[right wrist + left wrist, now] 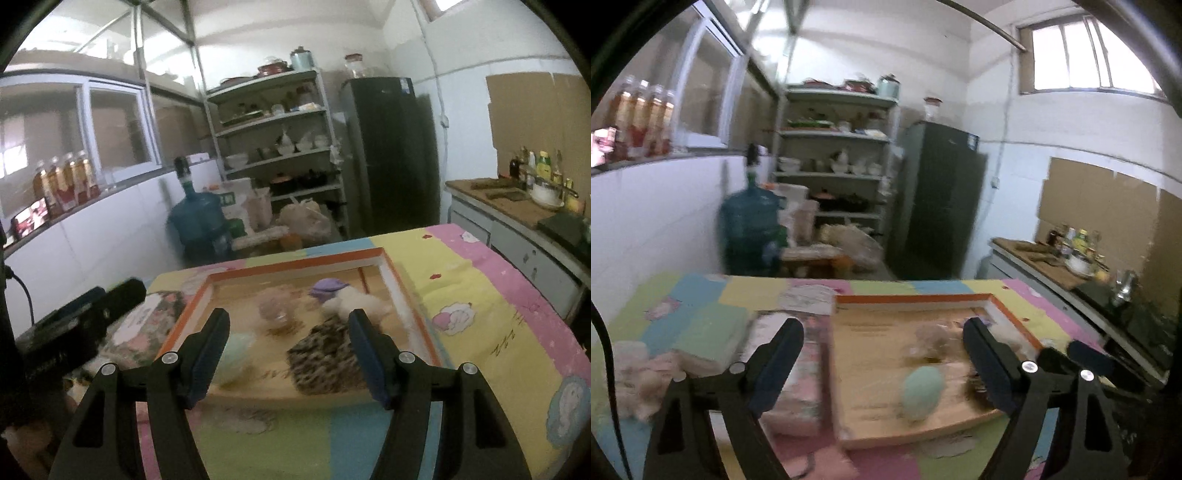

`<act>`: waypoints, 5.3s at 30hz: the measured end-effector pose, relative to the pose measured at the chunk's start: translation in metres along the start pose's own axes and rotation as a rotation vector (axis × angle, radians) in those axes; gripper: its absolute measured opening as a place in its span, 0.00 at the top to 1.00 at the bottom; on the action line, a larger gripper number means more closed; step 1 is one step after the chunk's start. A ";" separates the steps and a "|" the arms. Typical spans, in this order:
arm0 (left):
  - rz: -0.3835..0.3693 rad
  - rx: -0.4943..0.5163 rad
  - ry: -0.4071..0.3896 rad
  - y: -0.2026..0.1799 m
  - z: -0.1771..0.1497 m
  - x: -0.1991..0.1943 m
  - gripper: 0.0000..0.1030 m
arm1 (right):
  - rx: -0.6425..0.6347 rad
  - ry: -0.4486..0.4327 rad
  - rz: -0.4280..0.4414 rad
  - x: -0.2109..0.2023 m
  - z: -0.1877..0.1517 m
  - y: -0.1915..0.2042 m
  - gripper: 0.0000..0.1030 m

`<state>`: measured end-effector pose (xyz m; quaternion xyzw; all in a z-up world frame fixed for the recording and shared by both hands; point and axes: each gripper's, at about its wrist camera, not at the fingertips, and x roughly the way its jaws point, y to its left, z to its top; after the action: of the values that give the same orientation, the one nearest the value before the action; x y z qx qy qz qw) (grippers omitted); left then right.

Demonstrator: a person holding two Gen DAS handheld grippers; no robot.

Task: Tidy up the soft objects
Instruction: 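Withdraw both tools from the tray toward the remaining items, then grasp the pink packet with the right tool while the left tool grasps the yellow-white packet, then carry the pink packet with the right tool while the left tool carries the yellow-white packet over the tray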

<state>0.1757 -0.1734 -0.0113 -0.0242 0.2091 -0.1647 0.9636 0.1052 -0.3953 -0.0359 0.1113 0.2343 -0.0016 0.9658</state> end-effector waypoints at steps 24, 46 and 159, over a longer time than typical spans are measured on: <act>0.194 0.026 -0.091 0.064 -0.021 -0.107 0.14 | -0.088 -0.054 0.145 -0.049 -0.032 0.107 0.27; 0.287 -0.082 -0.084 0.142 -0.044 -0.130 0.14 | -0.145 0.250 0.268 0.032 -0.083 0.137 0.26; -0.172 0.072 0.111 0.044 -0.010 -0.036 0.60 | -0.366 0.142 0.231 -0.025 -0.004 0.052 0.52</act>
<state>0.1539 -0.1194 -0.0113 0.0019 0.2534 -0.2551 0.9331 0.0838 -0.3448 -0.0162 -0.0398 0.2836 0.1594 0.9447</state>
